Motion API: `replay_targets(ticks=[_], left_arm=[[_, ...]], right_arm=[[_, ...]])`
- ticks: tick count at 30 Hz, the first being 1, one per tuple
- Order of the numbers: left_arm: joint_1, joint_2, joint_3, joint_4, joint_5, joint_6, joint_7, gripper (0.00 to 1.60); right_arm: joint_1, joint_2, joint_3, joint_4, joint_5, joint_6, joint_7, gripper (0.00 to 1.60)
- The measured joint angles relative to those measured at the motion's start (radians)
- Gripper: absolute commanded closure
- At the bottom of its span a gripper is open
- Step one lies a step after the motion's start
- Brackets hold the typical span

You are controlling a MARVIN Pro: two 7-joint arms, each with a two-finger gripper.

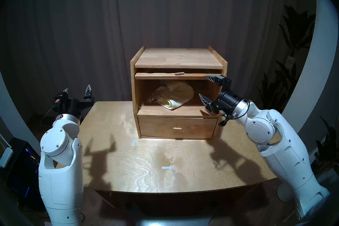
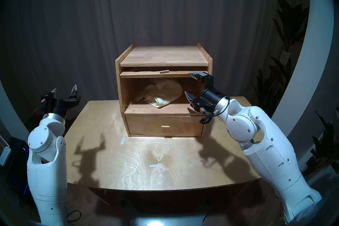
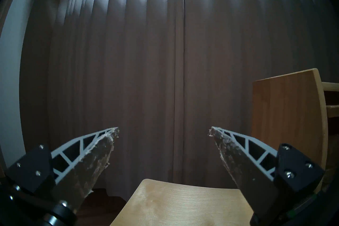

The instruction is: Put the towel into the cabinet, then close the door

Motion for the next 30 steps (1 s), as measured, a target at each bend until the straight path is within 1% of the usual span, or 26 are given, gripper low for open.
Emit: replay_targets(ticks=[9, 23, 24, 25, 26, 27, 30], left_arm=[[-0.017, 0.021, 0.002, 0.022, 0.016, -0.036, -0.021, 0.0], [-0.031, 0.039, 0.001, 0.05, 0.032, -0.095, -0.05, 0.0], [-0.032, 0.04, 0.001, 0.053, 0.033, -0.1, -0.052, 0.0], [-0.033, 0.04, 0.001, 0.055, 0.033, -0.106, -0.054, 0.0], [-0.033, 0.041, 0.001, 0.057, 0.034, -0.11, -0.056, 0.0], [-0.034, 0.041, 0.0, 0.06, 0.034, -0.117, -0.058, 0.0], [-0.036, 0.043, 0.0, 0.067, 0.036, -0.137, -0.064, 0.0]], right_arm=[[0.083, -0.073, -0.028, 0.081, -0.046, -0.008, 0.026, 0.0], [0.215, -0.205, -0.073, 0.254, -0.143, -0.033, 0.034, 0.0], [0.225, -0.216, -0.077, 0.269, -0.152, -0.036, 0.035, 0.14], [0.235, -0.227, -0.081, 0.283, -0.16, -0.04, 0.035, 0.57], [0.241, -0.233, -0.082, 0.292, -0.165, -0.043, 0.035, 1.16], [0.252, -0.243, -0.083, 0.3, -0.172, -0.049, 0.033, 1.6], [0.287, -0.261, -0.078, 0.297, -0.182, -0.073, 0.013, 1.6]])
